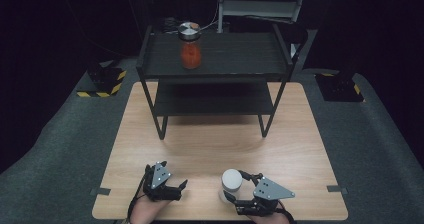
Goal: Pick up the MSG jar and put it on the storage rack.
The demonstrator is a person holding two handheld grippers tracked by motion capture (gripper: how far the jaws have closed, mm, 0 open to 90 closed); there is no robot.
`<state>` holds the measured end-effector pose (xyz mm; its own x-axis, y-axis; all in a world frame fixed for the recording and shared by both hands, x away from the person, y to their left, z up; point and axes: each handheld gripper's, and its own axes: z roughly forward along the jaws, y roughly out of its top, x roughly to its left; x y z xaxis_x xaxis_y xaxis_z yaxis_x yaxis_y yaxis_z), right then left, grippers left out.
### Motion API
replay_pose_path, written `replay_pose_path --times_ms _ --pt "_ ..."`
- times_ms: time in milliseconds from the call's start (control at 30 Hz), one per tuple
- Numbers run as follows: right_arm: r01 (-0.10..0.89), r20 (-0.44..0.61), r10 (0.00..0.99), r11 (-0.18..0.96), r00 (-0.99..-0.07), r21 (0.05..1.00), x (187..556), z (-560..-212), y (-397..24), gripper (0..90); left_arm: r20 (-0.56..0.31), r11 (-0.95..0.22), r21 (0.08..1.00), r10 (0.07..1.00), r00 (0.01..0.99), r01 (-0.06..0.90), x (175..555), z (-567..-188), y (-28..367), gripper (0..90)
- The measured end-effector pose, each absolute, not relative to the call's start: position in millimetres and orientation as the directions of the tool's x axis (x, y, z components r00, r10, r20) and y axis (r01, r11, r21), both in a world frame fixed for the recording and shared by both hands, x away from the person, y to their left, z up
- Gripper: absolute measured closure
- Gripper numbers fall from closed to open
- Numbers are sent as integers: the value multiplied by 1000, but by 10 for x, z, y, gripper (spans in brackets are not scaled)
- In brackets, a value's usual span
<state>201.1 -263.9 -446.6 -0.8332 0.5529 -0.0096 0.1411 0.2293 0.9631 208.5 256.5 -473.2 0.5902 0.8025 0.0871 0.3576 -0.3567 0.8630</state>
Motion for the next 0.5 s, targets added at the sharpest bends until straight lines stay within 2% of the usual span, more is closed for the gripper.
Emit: replay_pose_path --times_ms 200,500 --pt "139 3 558 201 -830 970 2051 -4546 -2627 314 100 -371 860 797 596 351 2084 -4728 2551 7" --pt "111 -10 558 183 -830 977 2040 -4625 -2624 326 98 -372 859 794 600 351 2091 -4726 2559 7"
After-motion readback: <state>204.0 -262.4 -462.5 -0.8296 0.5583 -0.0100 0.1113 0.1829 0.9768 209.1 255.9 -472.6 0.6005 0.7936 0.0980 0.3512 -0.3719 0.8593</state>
